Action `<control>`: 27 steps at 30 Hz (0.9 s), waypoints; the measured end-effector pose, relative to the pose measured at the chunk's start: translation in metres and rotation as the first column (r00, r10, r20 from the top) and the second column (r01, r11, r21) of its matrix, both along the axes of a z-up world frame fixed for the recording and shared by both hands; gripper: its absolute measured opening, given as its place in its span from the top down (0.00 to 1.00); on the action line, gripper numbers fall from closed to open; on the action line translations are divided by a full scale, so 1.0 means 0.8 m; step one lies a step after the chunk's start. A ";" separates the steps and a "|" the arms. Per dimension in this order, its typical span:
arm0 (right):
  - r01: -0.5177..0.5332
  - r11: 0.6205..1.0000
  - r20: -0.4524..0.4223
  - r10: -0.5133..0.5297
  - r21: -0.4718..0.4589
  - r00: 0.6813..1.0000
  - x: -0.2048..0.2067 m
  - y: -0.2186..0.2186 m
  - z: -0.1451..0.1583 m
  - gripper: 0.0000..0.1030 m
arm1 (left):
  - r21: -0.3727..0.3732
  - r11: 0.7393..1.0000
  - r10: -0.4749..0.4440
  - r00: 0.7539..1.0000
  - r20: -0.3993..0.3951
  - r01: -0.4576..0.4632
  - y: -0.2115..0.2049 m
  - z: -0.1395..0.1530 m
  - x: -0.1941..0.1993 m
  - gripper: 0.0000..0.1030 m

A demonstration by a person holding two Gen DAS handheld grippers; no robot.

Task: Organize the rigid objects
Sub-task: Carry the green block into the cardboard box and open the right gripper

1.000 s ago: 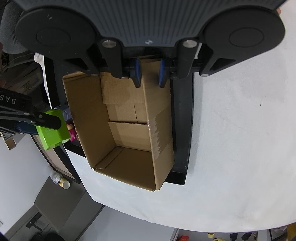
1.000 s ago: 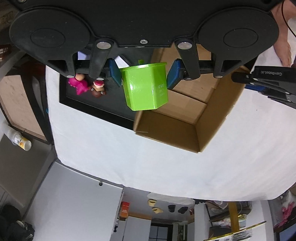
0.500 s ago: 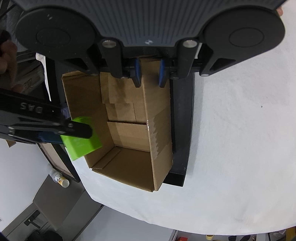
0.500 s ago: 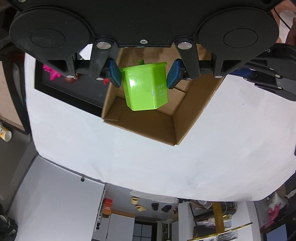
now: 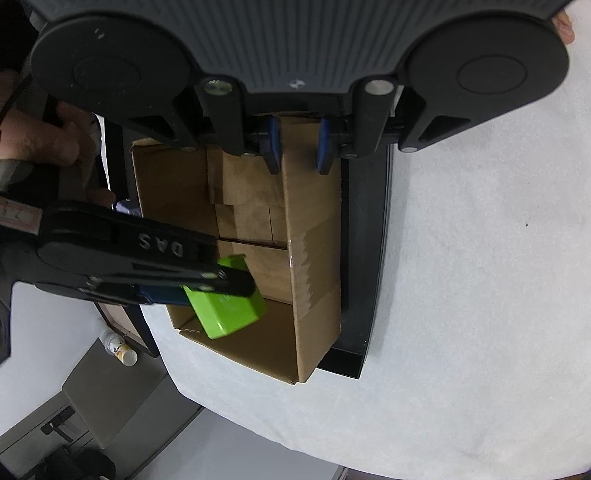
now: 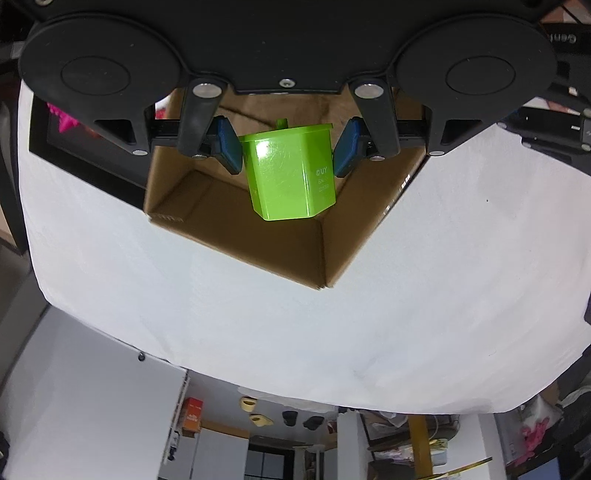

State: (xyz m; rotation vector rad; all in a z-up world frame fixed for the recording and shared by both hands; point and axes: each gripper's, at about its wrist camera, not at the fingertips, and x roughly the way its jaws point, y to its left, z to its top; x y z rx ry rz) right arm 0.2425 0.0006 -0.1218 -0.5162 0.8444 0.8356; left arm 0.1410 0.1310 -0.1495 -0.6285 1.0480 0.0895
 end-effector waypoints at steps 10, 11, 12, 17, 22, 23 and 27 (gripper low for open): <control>0.008 0.999 0.044 -0.010 0.043 0.999 0.001 0.012 0.006 0.36 | -0.015 1.000 0.019 1.000 -0.009 -0.019 0.000 -0.001 0.004 0.81; 0.009 0.999 0.036 -0.010 0.046 0.999 0.000 0.010 0.009 0.36 | -0.019 1.000 0.023 1.000 -0.012 -0.023 0.001 -0.002 0.004 0.81; 0.009 0.999 0.034 -0.010 0.044 0.999 -0.001 0.008 0.010 0.35 | -0.025 0.999 0.025 1.000 -0.013 -0.025 0.001 -0.003 0.004 0.81; 0.016 0.999 0.038 -0.018 0.044 0.999 -0.004 -0.007 0.020 0.28 | -0.010 1.000 0.026 1.000 -0.017 -0.026 0.001 -0.002 0.003 0.81; 0.024 0.999 0.018 -0.024 0.046 1.000 -0.006 -0.021 0.024 0.28 | -0.004 1.000 0.024 0.999 -0.023 -0.024 0.000 -0.001 0.003 0.81; 0.026 0.998 0.014 -0.027 0.050 1.000 -0.004 -0.023 0.026 0.28 | -0.004 1.000 0.024 0.999 -0.025 -0.024 0.000 -0.001 0.003 0.81; 0.053 0.996 0.011 -0.054 0.068 0.998 -0.005 -0.041 0.036 0.27 | 0.011 0.999 0.041 0.999 -0.026 -0.040 0.002 0.003 0.002 0.81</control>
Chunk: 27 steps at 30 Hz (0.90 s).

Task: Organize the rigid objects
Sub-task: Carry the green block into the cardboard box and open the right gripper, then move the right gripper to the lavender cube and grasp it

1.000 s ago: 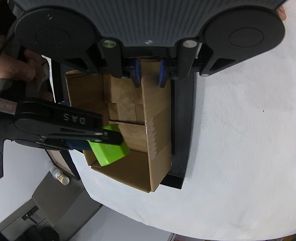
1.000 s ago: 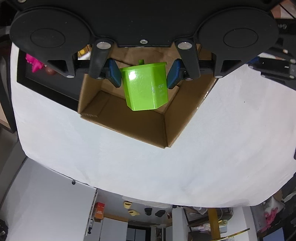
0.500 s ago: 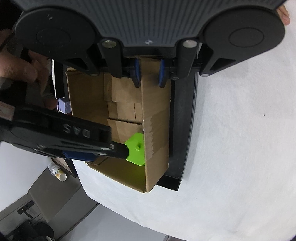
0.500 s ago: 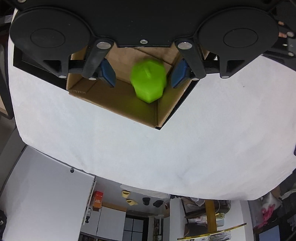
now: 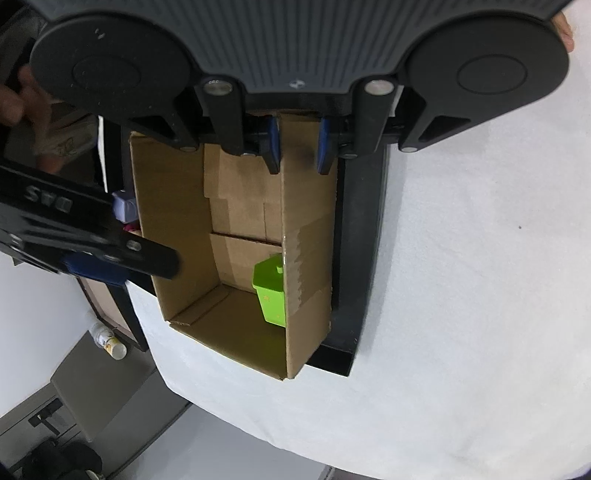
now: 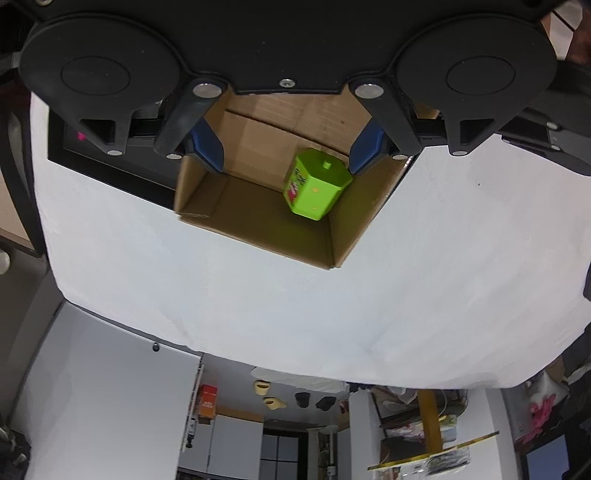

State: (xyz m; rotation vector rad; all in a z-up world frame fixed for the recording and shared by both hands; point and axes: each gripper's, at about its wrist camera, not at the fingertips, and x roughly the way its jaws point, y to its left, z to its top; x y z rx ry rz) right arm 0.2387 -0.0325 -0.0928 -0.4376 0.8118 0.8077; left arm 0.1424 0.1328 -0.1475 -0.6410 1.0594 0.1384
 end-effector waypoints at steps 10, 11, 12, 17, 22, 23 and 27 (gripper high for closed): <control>0.055 0.997 -0.020 -0.054 0.045 0.998 0.007 -0.055 0.012 0.25 | 0.050 0.999 0.013 0.999 -0.031 -0.011 -0.008 0.004 0.006 0.81; 0.059 0.997 -0.023 -0.058 0.047 0.998 0.008 -0.060 0.012 0.25 | 0.052 0.999 0.013 0.999 -0.036 -0.011 -0.009 0.004 0.007 0.81; 0.064 0.997 -0.025 -0.063 0.049 0.998 0.010 -0.064 0.011 0.25 | 0.055 0.998 0.013 0.999 -0.041 -0.011 -0.011 0.005 0.008 0.81; 0.114 0.991 -0.051 -0.110 0.068 0.993 0.020 -0.094 0.007 0.25 | 0.098 0.995 -0.002 0.998 -0.059 0.008 -0.018 0.008 0.014 0.81; 0.156 0.985 -0.079 -0.150 0.076 0.986 0.030 -0.123 -0.001 0.25 | 0.131 0.991 -0.007 0.997 -0.073 0.017 -0.023 0.012 0.017 0.81; 0.162 0.984 -0.083 -0.155 0.076 0.984 0.031 -0.127 -0.002 0.25 | 0.134 0.991 -0.005 0.997 -0.076 0.015 -0.023 0.012 0.017 0.81; 0.189 0.979 -0.100 -0.181 0.081 0.978 0.039 -0.148 -0.008 0.25 | 0.155 0.988 0.014 0.996 -0.090 0.000 -0.026 0.012 0.022 0.81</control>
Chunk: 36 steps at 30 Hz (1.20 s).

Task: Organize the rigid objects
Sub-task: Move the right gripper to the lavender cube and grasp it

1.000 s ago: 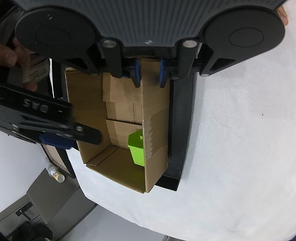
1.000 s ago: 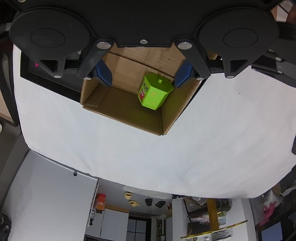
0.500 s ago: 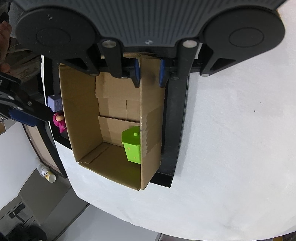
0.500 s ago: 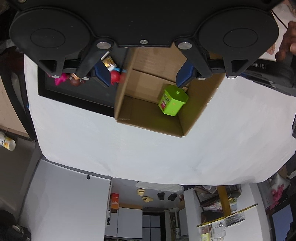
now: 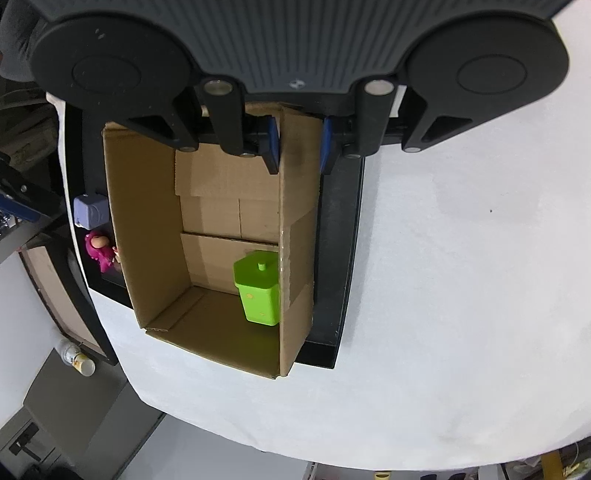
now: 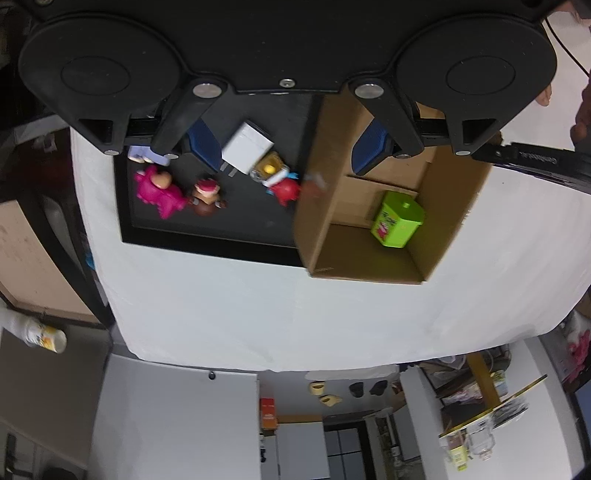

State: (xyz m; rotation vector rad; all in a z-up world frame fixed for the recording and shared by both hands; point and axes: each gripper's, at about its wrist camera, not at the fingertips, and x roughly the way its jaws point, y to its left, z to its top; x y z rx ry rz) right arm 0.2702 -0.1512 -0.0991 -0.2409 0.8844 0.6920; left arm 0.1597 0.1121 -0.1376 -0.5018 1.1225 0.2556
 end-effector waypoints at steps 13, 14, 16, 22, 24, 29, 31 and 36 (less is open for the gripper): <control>0.144 0.990 -0.064 -0.144 0.002 0.988 0.037 -0.086 -0.041 0.25 | 0.020 0.999 0.034 0.998 -0.049 -0.033 -0.008 -0.010 0.010 0.81; 0.158 0.987 -0.070 -0.158 0.002 0.985 0.040 -0.090 -0.045 0.25 | 0.020 0.999 0.036 0.998 -0.050 -0.035 -0.008 -0.010 0.011 0.81; 0.182 0.983 -0.084 -0.181 0.004 0.980 0.046 -0.099 -0.054 0.25 | 0.032 0.999 0.041 0.998 -0.044 -0.040 -0.008 -0.008 0.013 0.81; 0.231 0.973 -0.118 -0.227 0.020 0.967 0.062 -0.104 -0.071 0.25 | 0.068 0.996 0.058 0.998 -0.022 -0.056 -0.009 0.006 0.016 0.81; 0.250 0.968 -0.122 -0.245 0.027 0.962 0.068 -0.105 -0.076 0.25 | 0.072 0.996 0.050 0.999 -0.016 -0.049 -0.009 0.008 0.019 0.81; 0.309 0.951 -0.130 -0.302 0.032 0.944 0.081 -0.102 -0.093 0.25 | 0.091 0.995 0.043 0.999 -0.016 -0.041 -0.012 0.008 0.022 0.81; 0.332 0.943 -0.141 -0.324 0.033 0.935 0.086 -0.102 -0.100 0.25 | 0.089 0.995 0.052 0.998 -0.022 -0.050 -0.012 0.004 0.023 0.81; 0.362 0.932 -0.156 -0.355 0.020 0.922 0.095 -0.096 -0.115 0.27 | 0.107 0.993 0.047 0.998 -0.029 -0.044 -0.017 -0.004 0.029 0.81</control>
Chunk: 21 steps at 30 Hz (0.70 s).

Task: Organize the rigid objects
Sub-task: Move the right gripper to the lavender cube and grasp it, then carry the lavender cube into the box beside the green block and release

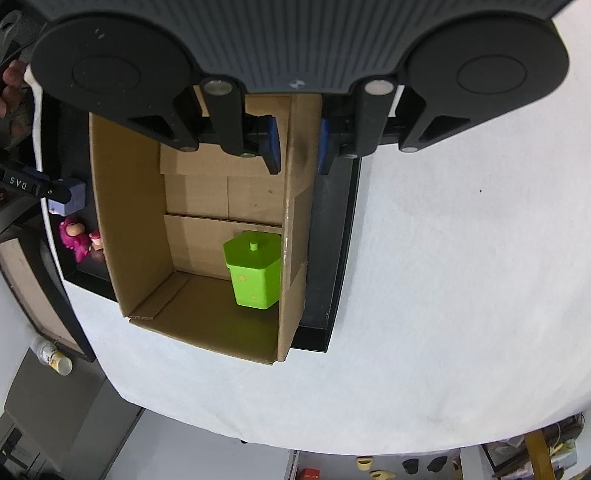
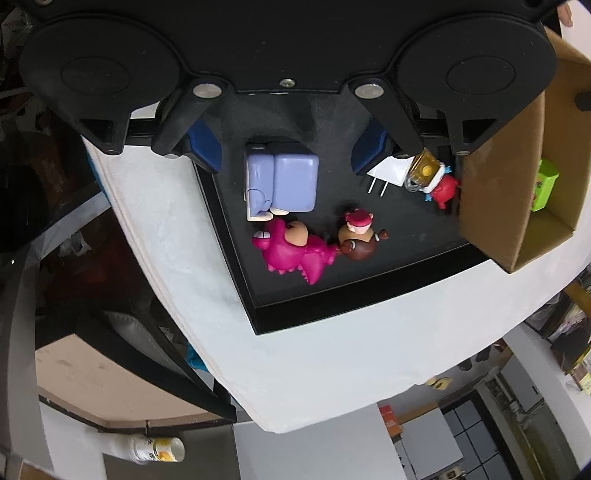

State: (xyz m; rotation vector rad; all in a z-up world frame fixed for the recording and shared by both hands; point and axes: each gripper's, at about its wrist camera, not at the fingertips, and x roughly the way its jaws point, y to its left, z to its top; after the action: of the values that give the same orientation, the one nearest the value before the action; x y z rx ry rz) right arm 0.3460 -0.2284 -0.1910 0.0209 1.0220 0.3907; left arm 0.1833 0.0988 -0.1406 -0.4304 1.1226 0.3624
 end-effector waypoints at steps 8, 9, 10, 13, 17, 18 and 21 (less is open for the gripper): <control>-0.003 1.000 -0.036 0.002 -0.029 0.999 0.013 0.008 -0.008 0.56 | 0.013 1.000 -0.004 1.000 0.010 0.004 -0.006 -0.008 0.001 0.88; -0.009 0.999 -0.025 0.008 -0.036 1.000 0.011 0.008 -0.004 0.56 | 0.008 1.000 -0.004 1.000 0.011 0.004 -0.006 -0.009 0.000 0.88; -0.013 0.999 -0.019 0.012 -0.039 1.000 0.010 0.007 -0.001 0.57 | -0.001 1.000 -0.001 1.000 0.012 0.001 -0.004 -0.010 -0.001 0.88; -0.029 0.999 -0.019 0.028 -0.022 0.999 0.007 0.005 0.011 0.57 | -0.003 1.000 -0.003 1.000 0.020 0.003 -0.005 -0.011 -0.004 0.88; -0.041 0.999 -0.002 0.041 -0.012 0.999 0.001 0.005 0.027 0.57 | -0.023 1.000 0.009 1.000 0.021 -0.008 -0.003 -0.011 -0.005 0.88; -0.046 0.999 0.007 0.046 -0.011 0.999 -0.002 0.006 0.031 0.57 | -0.021 1.000 0.009 1.000 0.021 -0.008 -0.004 -0.010 -0.005 0.88; -0.068 0.998 0.023 0.068 -0.009 0.997 -0.010 0.009 0.044 0.57 | -0.012 1.000 -0.007 1.000 0.025 0.007 -0.008 -0.009 -0.005 0.87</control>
State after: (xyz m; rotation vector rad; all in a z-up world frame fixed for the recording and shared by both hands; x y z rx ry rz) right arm 0.3383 -0.2211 -0.1560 -0.0259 1.0032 0.4481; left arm 0.1794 0.0926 -0.1478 -0.4404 1.1020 0.3432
